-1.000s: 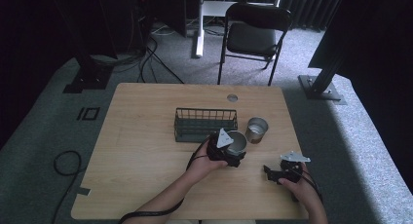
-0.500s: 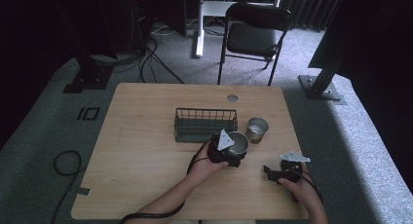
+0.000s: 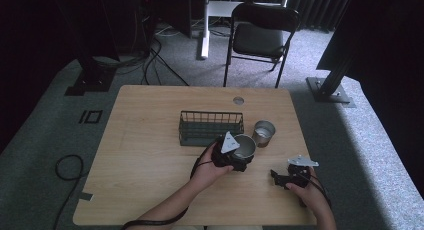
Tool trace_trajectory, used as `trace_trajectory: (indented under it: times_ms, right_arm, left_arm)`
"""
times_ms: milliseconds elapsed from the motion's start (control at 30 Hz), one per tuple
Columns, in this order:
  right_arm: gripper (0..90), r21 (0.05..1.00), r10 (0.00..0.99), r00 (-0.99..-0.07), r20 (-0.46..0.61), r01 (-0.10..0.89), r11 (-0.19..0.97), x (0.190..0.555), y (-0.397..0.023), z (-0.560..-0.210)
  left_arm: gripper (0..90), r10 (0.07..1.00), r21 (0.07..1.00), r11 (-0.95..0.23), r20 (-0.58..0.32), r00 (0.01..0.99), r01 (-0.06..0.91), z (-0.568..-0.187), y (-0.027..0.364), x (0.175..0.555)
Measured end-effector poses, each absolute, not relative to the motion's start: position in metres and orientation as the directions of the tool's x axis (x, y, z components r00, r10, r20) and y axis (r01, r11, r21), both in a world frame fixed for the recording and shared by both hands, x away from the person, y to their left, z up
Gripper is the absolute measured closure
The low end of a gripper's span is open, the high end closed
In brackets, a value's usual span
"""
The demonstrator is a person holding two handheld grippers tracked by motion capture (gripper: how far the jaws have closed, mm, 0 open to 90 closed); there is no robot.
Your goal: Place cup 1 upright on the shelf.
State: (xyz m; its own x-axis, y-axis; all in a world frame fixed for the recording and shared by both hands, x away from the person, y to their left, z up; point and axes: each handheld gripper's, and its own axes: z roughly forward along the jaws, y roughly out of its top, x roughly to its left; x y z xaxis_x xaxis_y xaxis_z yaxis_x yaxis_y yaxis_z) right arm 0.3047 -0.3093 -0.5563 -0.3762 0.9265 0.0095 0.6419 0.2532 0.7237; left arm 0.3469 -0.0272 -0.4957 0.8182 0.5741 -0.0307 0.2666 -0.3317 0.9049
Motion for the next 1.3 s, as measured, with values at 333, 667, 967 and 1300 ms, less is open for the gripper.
trace_trajectory:
  times_ms: [333,667,967,1300]
  right_arm:
    - [11.2,0.724,0.926,-0.377,0.009,0.641,0.254,0.305,-0.309,-0.556]
    - [11.2,0.724,0.926,-0.377,0.009,0.642,0.254,0.305,-0.309,-0.556]
    - [11.2,0.724,0.926,-0.376,0.009,0.642,0.254,0.305,-0.309,-0.556]
    - [11.2,0.724,0.926,-0.377,0.008,0.641,0.254,0.305,-0.309,-0.556]
  left_arm:
    - [14.4,0.571,0.918,-0.302,-0.043,0.82,0.258,-0.474,-0.019,0.344]
    - [14.4,0.591,0.933,-0.279,-0.02,0.807,0.227,-0.446,-0.005,0.348]
    - [14.4,0.613,0.94,-0.267,-0.005,0.79,0.213,-0.429,0.007,0.353]
    - [14.4,0.661,0.95,-0.223,-0.017,0.75,0.219,-0.413,0.023,0.366]
